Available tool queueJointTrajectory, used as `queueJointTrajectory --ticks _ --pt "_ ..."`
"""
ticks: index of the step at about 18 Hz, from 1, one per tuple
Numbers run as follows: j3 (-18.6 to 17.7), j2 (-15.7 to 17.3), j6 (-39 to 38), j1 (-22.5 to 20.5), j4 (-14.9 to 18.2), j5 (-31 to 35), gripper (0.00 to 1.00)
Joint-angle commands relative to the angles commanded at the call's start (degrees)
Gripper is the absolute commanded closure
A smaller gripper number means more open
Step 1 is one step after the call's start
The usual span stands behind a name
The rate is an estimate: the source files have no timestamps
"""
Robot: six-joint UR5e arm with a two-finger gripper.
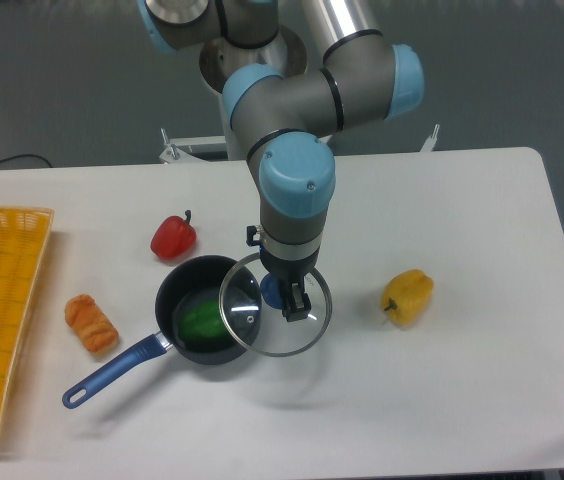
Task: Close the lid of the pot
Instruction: 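Lift the held glass lid slightly above the blue saucepan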
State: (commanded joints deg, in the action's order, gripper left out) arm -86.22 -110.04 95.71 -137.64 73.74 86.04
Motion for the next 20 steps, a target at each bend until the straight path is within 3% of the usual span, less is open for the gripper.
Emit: queueJointTrajectory --ticks 20 --pt "-1.1 1.1 -4.6 3.1 -0.1 0.5 0.43"
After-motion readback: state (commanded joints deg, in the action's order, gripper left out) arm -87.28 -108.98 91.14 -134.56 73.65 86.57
